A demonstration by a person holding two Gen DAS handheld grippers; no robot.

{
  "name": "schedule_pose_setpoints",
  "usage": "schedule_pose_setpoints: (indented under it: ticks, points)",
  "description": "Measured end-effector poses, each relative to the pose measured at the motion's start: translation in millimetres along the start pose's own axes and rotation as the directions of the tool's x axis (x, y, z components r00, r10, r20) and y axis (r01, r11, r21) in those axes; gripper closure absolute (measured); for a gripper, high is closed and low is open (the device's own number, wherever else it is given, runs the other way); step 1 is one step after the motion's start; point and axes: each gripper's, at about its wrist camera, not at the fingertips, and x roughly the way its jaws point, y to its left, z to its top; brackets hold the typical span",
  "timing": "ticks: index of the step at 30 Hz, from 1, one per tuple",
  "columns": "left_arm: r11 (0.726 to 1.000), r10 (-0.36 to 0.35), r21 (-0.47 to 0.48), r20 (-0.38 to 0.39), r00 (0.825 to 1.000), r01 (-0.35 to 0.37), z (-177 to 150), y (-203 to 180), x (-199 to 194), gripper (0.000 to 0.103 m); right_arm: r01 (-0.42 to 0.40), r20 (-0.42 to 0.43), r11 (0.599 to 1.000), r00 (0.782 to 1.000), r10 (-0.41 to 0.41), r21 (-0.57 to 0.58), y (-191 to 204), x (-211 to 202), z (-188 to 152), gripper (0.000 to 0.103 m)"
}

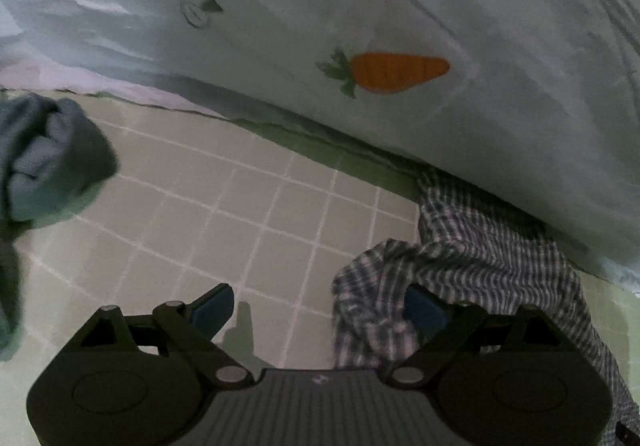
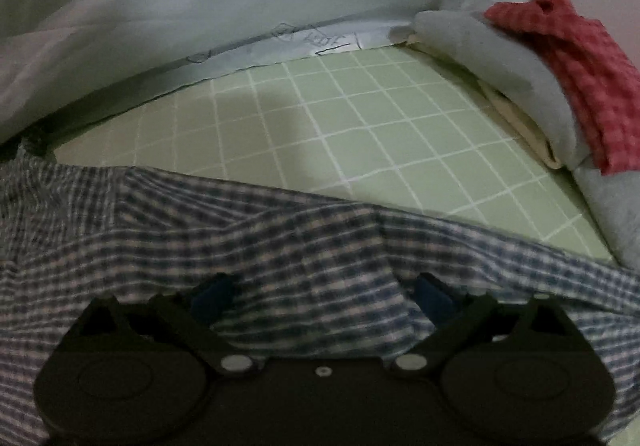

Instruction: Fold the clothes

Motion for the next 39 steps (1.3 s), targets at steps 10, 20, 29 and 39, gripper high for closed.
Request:
schedule_pose_setpoints:
  ticks: [10,20,29,39]
  points:
    - [0.997,-0.046,-0.061,0.010,0.999,0.047,5,-9,15,0.098,0.024,0.114,0.987,0.993,-0.006,-0.161,20,-23,10,0.092]
    - [0.999,0.001,-0.042,0.100,0.995,0.003,14,-36,-9,0.100,0.137,0.302,0.985,0.948,-0.100,-0.102,-9,-72,43,0.094]
    - [0.997,0.078,-0.008,0.033,0.996,-0.078,8,-46,28,0.100,0.139,0.183,0.984,0.976,-0.118,-0.110,-12,-13,22,0.094]
    - [0.985,0.108,0.129,0.046,0.993,-0.113,6,-59,32,0.059,0.150,0.108,0.981,0.985,-0.136,-0.126,-12,11,17,0.091]
